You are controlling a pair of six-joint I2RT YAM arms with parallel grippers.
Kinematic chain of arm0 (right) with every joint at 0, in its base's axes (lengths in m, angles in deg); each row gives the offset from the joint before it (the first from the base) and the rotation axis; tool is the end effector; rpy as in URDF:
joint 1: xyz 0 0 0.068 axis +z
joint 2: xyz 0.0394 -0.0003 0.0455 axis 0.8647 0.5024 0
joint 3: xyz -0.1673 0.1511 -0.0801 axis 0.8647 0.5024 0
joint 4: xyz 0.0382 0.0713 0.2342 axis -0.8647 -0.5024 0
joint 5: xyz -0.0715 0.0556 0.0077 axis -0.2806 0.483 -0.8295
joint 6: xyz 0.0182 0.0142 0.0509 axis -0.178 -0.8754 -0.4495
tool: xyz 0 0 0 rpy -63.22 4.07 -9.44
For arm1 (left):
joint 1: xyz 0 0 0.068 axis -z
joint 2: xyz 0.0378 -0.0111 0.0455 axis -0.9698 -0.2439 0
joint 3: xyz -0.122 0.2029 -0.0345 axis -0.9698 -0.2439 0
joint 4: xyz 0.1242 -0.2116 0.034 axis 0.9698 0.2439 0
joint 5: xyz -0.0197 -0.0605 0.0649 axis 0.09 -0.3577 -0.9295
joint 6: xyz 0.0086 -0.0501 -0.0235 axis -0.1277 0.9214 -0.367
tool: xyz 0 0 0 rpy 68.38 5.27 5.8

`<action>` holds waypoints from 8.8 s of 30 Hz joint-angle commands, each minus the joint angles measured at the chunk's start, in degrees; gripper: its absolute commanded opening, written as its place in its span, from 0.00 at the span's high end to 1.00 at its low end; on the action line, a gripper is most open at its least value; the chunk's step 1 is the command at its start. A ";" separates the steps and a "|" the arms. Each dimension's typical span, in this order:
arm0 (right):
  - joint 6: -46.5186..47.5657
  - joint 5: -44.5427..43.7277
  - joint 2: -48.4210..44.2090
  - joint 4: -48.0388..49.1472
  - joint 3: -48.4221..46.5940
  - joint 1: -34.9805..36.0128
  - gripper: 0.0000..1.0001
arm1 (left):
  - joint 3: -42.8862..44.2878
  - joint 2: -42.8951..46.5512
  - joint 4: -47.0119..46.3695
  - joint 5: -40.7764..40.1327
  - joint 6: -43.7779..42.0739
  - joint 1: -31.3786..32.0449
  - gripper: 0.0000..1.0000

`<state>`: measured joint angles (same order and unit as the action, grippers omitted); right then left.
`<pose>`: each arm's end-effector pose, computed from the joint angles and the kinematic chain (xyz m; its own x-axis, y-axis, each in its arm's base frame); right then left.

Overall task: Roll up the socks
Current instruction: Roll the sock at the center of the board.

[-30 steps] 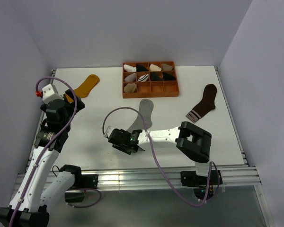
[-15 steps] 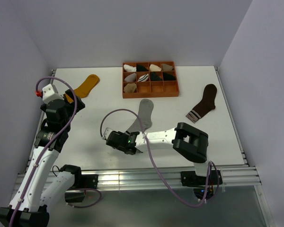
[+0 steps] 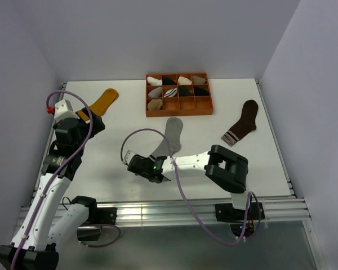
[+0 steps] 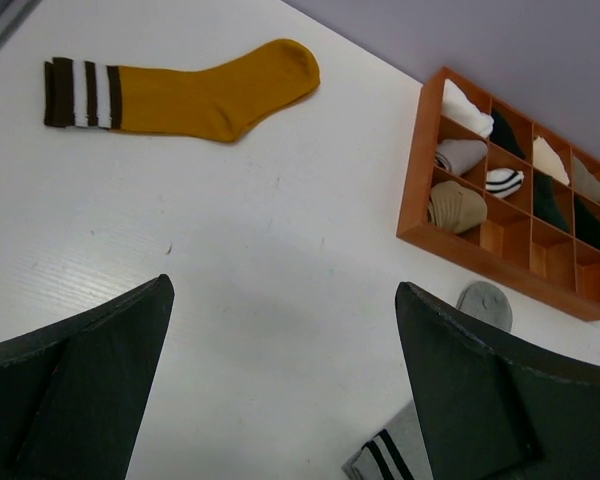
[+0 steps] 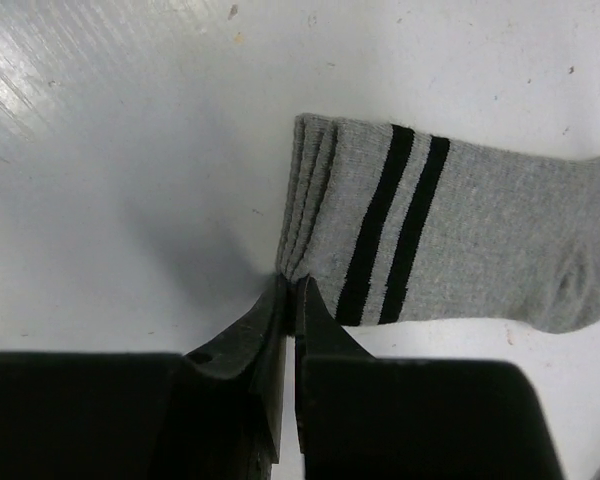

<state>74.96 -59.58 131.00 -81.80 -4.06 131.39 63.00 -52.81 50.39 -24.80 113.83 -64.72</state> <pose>0.1293 0.3399 0.1241 -0.2498 -0.8600 -0.4450 -0.8252 0.4296 -0.3668 0.1850 -0.0236 0.3130 -0.2021 -0.4678 -0.8604 -0.2662 0.8717 -0.4114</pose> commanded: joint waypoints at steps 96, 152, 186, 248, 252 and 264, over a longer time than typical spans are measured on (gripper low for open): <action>-13.10 26.77 -14.39 31.45 22.25 -16.89 0.51 | -2.88 -43.20 -3.56 17.51 36.50 24.70 1.00; -46.67 73.25 5.21 49.11 22.96 -38.41 1.00 | -19.84 -29.74 -17.53 16.89 36.06 24.17 0.64; -44.21 71.41 6.00 43.58 21.11 -38.41 0.98 | -20.02 -38.19 -30.02 16.02 35.44 24.09 0.64; -22.86 25.73 -20.62 25.83 23.48 -20.94 0.75 | -6.57 -49.79 -8.40 11.80 32.11 25.40 0.82; -18.21 14.91 -23.17 27.66 25.06 -14.96 0.74 | -5.78 -49.53 -7.78 11.80 31.93 25.40 0.82; -13.10 6.64 -19.23 30.39 24.36 -8.00 0.75 | -4.90 -48.91 -6.90 11.89 31.67 25.49 0.82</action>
<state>59.88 -49.08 110.26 -53.56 21.01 122.93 58.78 -100.24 34.74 -9.58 148.61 -39.35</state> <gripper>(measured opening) 0.251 0.189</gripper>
